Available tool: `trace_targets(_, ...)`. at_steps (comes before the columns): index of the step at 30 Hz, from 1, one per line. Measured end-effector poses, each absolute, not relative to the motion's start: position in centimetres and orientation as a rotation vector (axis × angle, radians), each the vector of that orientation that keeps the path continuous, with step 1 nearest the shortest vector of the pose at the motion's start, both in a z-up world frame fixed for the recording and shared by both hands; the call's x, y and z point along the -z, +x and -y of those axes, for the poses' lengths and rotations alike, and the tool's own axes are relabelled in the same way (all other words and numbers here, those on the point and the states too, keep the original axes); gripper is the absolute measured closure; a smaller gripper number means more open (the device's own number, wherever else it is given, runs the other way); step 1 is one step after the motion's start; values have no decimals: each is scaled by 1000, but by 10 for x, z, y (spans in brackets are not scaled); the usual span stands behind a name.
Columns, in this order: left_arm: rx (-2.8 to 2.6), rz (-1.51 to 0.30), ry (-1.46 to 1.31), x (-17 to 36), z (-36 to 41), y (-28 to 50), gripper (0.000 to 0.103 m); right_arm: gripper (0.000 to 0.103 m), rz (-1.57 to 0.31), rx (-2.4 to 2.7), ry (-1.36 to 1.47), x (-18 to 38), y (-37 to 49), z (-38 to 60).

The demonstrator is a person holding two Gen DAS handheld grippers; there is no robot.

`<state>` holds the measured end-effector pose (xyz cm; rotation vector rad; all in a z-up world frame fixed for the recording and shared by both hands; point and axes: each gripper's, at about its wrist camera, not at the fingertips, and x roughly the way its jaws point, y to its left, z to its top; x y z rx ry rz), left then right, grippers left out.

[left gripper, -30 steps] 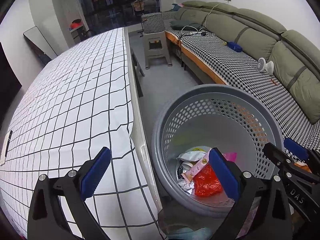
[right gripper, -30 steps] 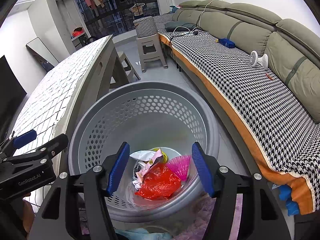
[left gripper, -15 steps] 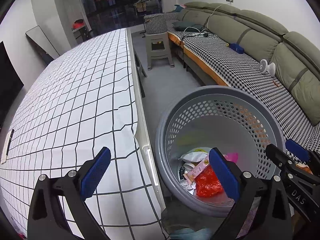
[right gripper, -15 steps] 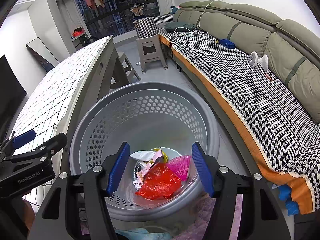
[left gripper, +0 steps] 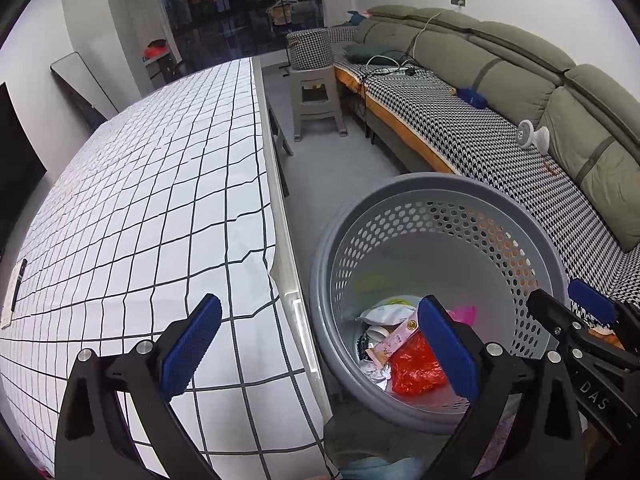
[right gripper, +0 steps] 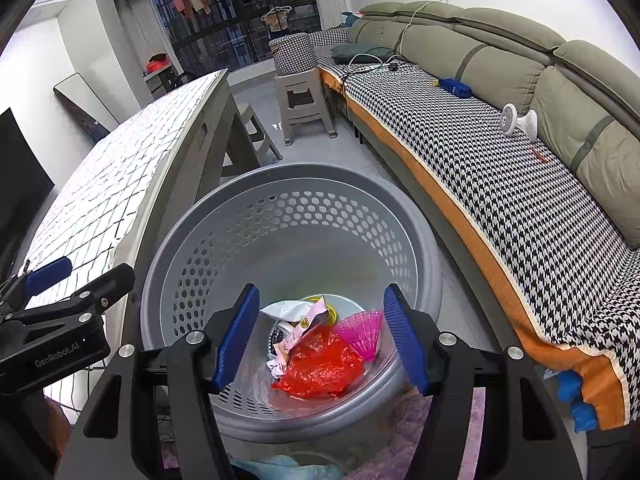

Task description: Collect trash

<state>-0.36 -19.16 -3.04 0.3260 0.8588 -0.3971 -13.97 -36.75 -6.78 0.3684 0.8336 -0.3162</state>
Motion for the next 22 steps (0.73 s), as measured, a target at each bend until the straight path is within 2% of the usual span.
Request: trace_targets(22,402,-868,322,30,191,-4,6,41,-830,315,369,64,-137,366)
